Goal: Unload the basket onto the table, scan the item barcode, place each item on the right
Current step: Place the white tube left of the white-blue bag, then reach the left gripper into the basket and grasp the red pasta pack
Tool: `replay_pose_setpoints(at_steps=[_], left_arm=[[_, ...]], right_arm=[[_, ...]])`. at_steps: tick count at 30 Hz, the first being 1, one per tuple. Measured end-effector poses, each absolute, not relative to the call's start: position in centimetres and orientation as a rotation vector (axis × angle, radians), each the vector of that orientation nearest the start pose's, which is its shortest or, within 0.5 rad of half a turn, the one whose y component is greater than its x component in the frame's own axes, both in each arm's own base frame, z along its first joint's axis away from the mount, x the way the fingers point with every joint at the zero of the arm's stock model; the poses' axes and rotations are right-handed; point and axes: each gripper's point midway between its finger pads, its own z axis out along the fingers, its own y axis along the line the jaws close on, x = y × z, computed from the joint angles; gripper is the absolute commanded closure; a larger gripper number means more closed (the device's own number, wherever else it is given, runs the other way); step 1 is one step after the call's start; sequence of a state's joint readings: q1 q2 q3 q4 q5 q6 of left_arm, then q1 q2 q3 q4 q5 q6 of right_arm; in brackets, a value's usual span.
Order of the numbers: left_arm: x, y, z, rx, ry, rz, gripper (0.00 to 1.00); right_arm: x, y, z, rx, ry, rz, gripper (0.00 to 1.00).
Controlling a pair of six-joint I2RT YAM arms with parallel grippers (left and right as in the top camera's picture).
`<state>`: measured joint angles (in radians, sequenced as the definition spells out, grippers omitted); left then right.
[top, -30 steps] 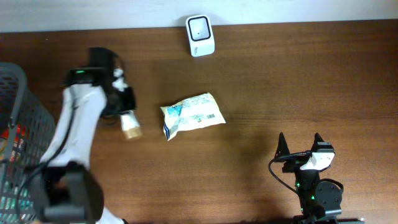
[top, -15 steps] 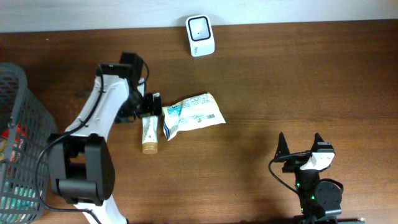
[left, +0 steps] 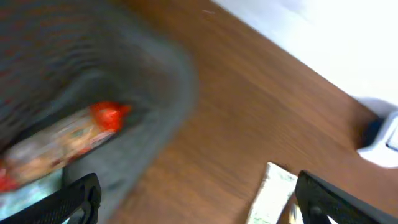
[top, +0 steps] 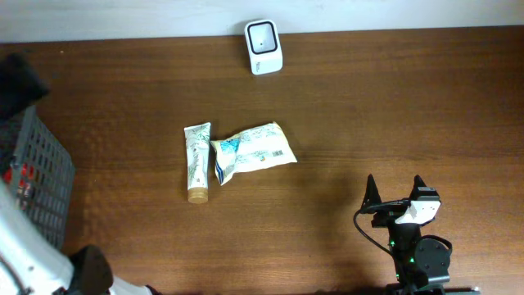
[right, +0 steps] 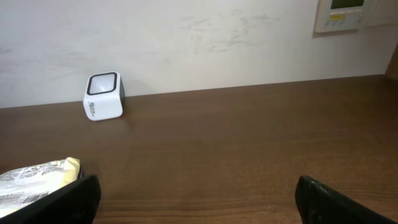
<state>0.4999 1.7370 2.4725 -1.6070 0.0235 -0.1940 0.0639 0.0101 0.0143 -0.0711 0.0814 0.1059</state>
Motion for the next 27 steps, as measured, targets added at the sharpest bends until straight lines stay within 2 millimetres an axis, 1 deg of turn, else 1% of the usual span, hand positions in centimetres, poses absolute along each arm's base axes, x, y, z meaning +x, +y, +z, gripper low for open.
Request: replay_pose_setpoints(at_steps=[1, 3, 6, 7, 10, 11, 13, 15, 17, 19, 22, 23, 24, 26, 27], left_arm=[[30.0, 19.5, 39.4, -0.928, 2.278, 0.150, 0.06], [27.4, 22.4, 39.1, -1.060, 2.246, 0.194, 0.06], [25.9, 24.2, 38.8, -1.140, 2.220, 0.215, 0.07], [25.7, 24.5, 38.5, -1.157, 2.220, 0.217, 0.07], [25.7, 24.6, 38.3, -1.161, 2.228, 0.214, 0.07], [25.7, 24.6, 38.3, -1.161, 2.228, 0.214, 0.09], [25.7, 24.6, 38.2, -1.162, 2.230, 0.213, 0.15], [25.6, 24.8, 37.6, -1.174, 2.245, 0.221, 0.16], [25.6, 25.5, 35.6, -1.216, 2.284, 0.232, 0.15], [25.7, 27.1, 33.8, -1.270, 2.283, 0.247, 0.15], [24.6, 30.2, 29.6, -1.399, 2.291, 0.264, 0.14], [24.4, 30.7, 28.8, -1.421, 2.287, 0.265, 0.14], [24.0, 31.7, 27.4, -1.455, 2.280, 0.268, 0.13], [23.3, 32.9, 26.0, -1.495, 2.265, 0.294, 0.12], [22.7, 33.5, 24.7, -1.526, 2.265, 0.311, 0.12]], right_arm=[[24.6, 0.2, 16.1, 0.096, 1.635, 0.063, 0.01], [24.6, 0.2, 16.1, 0.097, 1.635, 0.064, 0.01], [24.6, 0.2, 16.1, 0.096, 1.635, 0.062, 0.01], [24.6, 0.2, 16.1, 0.096, 1.635, 0.063, 0.01], [24.6, 0.2, 16.1, 0.097, 1.635, 0.063, 0.01], [24.6, 0.2, 16.1, 0.097, 1.635, 0.063, 0.01], [24.6, 0.2, 16.1, 0.096, 1.635, 0.064, 0.01], [24.6, 0.2, 16.1, 0.096, 1.635, 0.063, 0.01], [24.6, 0.2, 16.1, 0.096, 1.635, 0.063, 0.01], [24.6, 0.2, 16.1, 0.097, 1.635, 0.063, 0.01], [24.6, 0.2, 16.1, 0.096, 1.635, 0.063, 0.01], [24.6, 0.2, 16.1, 0.097, 1.635, 0.063, 0.01], [24.6, 0.2, 16.1, 0.096, 1.635, 0.063, 0.01], [24.6, 0.2, 16.1, 0.096, 1.635, 0.063, 0.01], [24.6, 0.2, 16.1, 0.097, 1.635, 0.063, 0.01]])
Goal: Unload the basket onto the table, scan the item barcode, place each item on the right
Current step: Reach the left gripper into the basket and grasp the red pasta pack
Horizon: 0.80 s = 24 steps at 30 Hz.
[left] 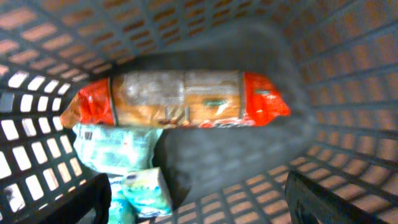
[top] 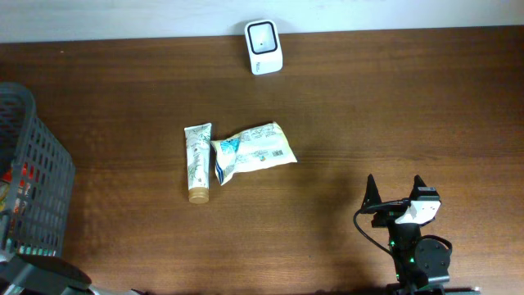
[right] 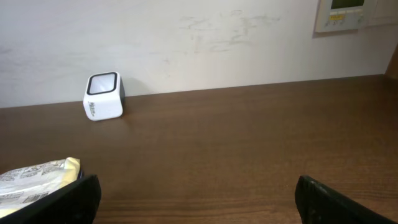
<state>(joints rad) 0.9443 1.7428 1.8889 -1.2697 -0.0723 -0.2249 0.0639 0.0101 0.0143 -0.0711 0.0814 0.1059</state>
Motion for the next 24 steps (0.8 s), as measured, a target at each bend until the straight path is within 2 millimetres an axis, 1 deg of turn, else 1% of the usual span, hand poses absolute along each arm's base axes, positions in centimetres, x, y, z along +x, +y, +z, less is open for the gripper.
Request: replay_pose_setpoints(at_steps=[1, 3, 6, 8, 9, 10, 11, 12, 14, 16, 18, 20, 24], left_arm=[[22.4, 33.7, 23.9, -1.541, 2.274, 0.320, 0.12], [22.8, 34.7, 22.0, -1.502, 2.290, 0.355, 0.11], [23.0, 35.4, 19.0, -1.391, 2.371, 0.400, 0.11], [23.2, 35.7, 16.5, -1.222, 2.475, 0.445, 0.09], [23.2, 35.8, 15.3, -1.127, 2.527, 0.471, 0.05], [23.2, 35.9, 14.4, -1.070, 2.557, 0.483, 0.02], [23.6, 36.4, 14.1, -1.006, 2.558, 0.513, 0.00], [23.8, 36.7, 14.1, -0.977, 2.554, 0.530, 0.00], [24.3, 37.3, 14.4, -0.886, 2.559, 0.573, 0.00], [24.3, 37.4, 14.4, -0.820, 2.585, 0.591, 0.01], [24.4, 37.3, 14.3, -0.715, 2.632, 0.606, 0.00], [25.0, 36.7, 13.3, -0.592, 2.681, 0.548, 0.00], [25.7, 36.1, 9.2, -0.435, 2.783, 0.433, 0.01]], right_arm=[[24.6, 0.2, 16.1, 0.096, 1.635, 0.063, 0.01], [24.6, 0.2, 16.1, 0.097, 1.635, 0.063, 0.01], [24.6, 0.2, 16.1, 0.096, 1.635, 0.063, 0.01], [24.6, 0.2, 16.1, 0.097, 1.635, 0.063, 0.01], [24.6, 0.2, 16.1, 0.096, 1.635, 0.063, 0.01], [24.6, 0.2, 16.1, 0.096, 1.635, 0.063, 0.01], [24.6, 0.2, 16.1, 0.096, 1.635, 0.063, 0.01], [24.6, 0.2, 16.1, 0.097, 1.635, 0.063, 0.01], [24.6, 0.2, 16.1, 0.096, 1.635, 0.063, 0.01], [24.6, 0.2, 16.1, 0.097, 1.635, 0.064, 0.01], [24.6, 0.2, 16.1, 0.096, 1.635, 0.063, 0.01], [24.6, 0.2, 16.1, 0.096, 1.635, 0.063, 0.01], [24.6, 0.2, 16.1, 0.097, 1.635, 0.063, 0.01]])
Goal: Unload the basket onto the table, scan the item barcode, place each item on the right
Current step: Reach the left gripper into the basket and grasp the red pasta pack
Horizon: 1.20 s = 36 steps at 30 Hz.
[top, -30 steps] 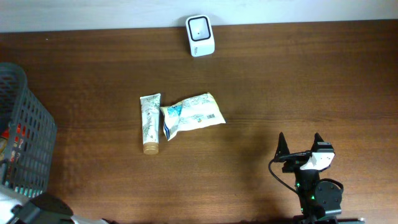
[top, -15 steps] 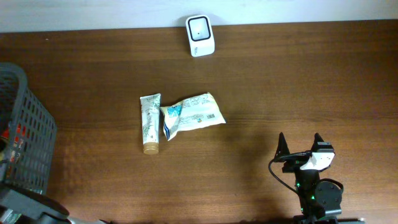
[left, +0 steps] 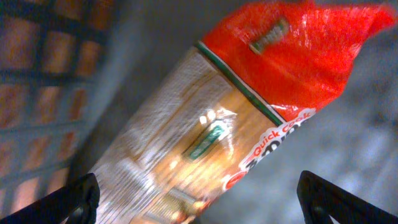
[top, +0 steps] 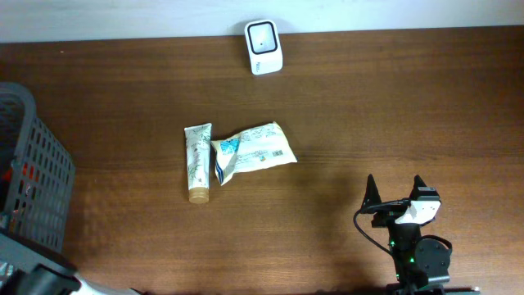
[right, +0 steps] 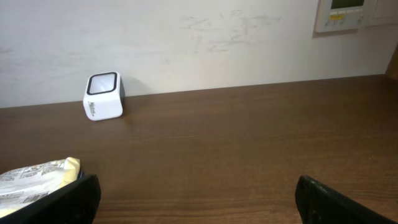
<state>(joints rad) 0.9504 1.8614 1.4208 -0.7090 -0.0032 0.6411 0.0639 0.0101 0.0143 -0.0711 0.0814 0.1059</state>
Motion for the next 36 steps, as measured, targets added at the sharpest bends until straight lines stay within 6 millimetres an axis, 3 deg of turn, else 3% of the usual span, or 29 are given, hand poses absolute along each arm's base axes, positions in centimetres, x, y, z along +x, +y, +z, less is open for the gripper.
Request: replay_pose_setpoints(at_steps=[2, 6, 8, 16, 18, 22, 23, 32, 36], left_arm=[[26.1, 36.3, 6.9, -0.378, 2.817, 0.402, 0.01], [26.5, 36.7, 4.8, -0.319, 2.841, 0.390, 0.01], [26.6, 36.9, 4.4, -0.303, 2.847, 0.394, 0.07], [27.0, 37.5, 3.8, -0.289, 2.838, 0.414, 0.07], [27.3, 37.7, 3.6, -0.287, 2.833, 0.404, 0.27], [28.0, 38.4, 3.5, -0.252, 2.819, 0.423, 0.87], [28.2, 38.6, 3.8, -0.243, 2.813, 0.436, 0.98], [28.2, 38.9, 4.9, -0.233, 2.809, 0.468, 1.00], [27.7, 38.3, 5.5, -0.373, 2.796, 0.435, 1.00]], right_arm=[[24.6, 0.2, 16.1, 0.097, 1.635, 0.063, 0.01], [24.6, 0.2, 16.1, 0.097, 1.635, 0.063, 0.01], [24.6, 0.2, 16.1, 0.096, 1.635, 0.062, 0.01], [24.6, 0.2, 16.1, 0.096, 1.635, 0.063, 0.01], [24.6, 0.2, 16.1, 0.096, 1.635, 0.063, 0.01], [24.6, 0.2, 16.1, 0.096, 1.635, 0.063, 0.01], [24.6, 0.2, 16.1, 0.096, 1.635, 0.063, 0.01], [24.6, 0.2, 16.1, 0.096, 1.635, 0.063, 0.01], [24.6, 0.2, 16.1, 0.097, 1.635, 0.063, 0.02]])
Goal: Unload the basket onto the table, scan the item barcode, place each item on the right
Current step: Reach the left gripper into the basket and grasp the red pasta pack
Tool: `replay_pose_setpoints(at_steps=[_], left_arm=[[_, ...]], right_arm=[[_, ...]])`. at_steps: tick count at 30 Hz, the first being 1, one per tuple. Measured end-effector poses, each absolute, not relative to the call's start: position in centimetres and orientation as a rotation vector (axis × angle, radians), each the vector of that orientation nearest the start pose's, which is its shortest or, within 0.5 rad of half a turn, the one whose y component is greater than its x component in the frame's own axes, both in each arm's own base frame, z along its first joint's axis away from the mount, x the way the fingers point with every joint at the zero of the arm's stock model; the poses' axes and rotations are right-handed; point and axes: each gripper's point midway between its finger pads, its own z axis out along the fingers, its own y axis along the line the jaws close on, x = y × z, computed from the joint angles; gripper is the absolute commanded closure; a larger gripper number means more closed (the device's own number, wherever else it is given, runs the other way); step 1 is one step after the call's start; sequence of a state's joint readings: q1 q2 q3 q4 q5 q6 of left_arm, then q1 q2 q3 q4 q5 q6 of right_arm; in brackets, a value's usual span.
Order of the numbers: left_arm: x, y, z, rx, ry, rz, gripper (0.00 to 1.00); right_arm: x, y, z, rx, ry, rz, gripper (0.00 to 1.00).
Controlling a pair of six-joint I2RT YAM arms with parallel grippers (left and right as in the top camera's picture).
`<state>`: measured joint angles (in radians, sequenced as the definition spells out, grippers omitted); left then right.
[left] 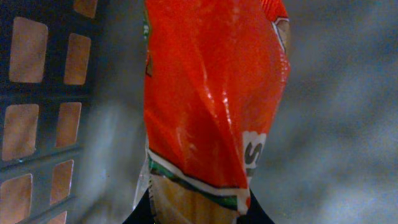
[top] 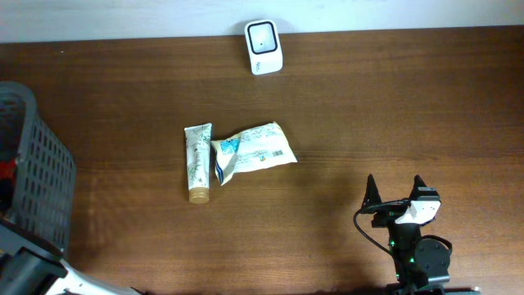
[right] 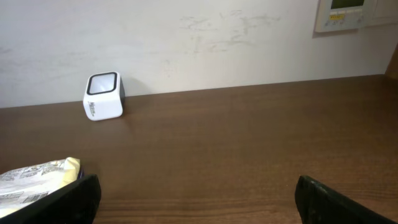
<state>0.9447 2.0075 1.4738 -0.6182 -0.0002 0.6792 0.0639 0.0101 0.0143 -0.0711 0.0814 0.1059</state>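
A red and clear food packet fills the left wrist view, lying inside the grey basket. My left gripper is shut on its lower end, with a dark finger pressed against each side. In the overhead view only a sliver of red shows in the basket. The white barcode scanner stands at the table's far edge, also seen as scanner. My right gripper rests open near the front right, with nothing between its fingers.
A toothpaste tube and a white pouch lie side by side mid-table; the pouch edges into the right wrist view. A pale wall backs the table behind the scanner. The left arm shows at the bottom left corner.
My left gripper's fingers stood wide apart over the red packet; now they are close together, shut on its end. The packet looks nearer and turned lengthwise. The right arm has not moved.
My left gripper was open beside the basket's rim. Then it looked down into the basket at the red packet and other packs. Then it hung close over the red packet, still open, and now it grips that packet. The right arm stayed still throughout.
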Motion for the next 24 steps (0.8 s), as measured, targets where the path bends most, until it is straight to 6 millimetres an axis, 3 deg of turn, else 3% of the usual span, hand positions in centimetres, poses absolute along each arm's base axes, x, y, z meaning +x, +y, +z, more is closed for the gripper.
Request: replay_pose_setpoints(at_steps=[3, 7, 9, 14, 17, 21, 24], left_arm=[[27.3, 37.7, 7.2, -0.502, 2.745, 0.425, 1.00], [28.0, 38.4, 15.1, -0.556, 2.528, 0.574, 1.00], [28.0, 38.4, 16.3, -0.561, 2.498, 0.592, 1.00], [28.4, 38.4, 16.8, -0.556, 2.471, 0.581, 1.00], [29.1, 37.8, 21.4, -0.533, 2.338, 0.603, 1.00], [28.7, 35.8, 27.3, -0.599, 2.179, 0.609, 1.00], [30.6, 31.5, 29.9, -0.547, 2.136, 0.541, 1.00]], right_arm=[[24.6, 0.2, 16.1, 0.097, 1.635, 0.064, 0.01], [24.6, 0.2, 16.1, 0.096, 1.635, 0.063, 0.01], [24.6, 0.2, 16.1, 0.096, 1.635, 0.063, 0.01], [24.6, 0.2, 16.1, 0.097, 1.635, 0.064, 0.01], [24.6, 0.2, 16.1, 0.096, 1.635, 0.063, 0.01], [24.6, 0.2, 16.1, 0.096, 1.635, 0.063, 0.01], [24.6, 0.2, 16.1, 0.096, 1.635, 0.063, 0.02]])
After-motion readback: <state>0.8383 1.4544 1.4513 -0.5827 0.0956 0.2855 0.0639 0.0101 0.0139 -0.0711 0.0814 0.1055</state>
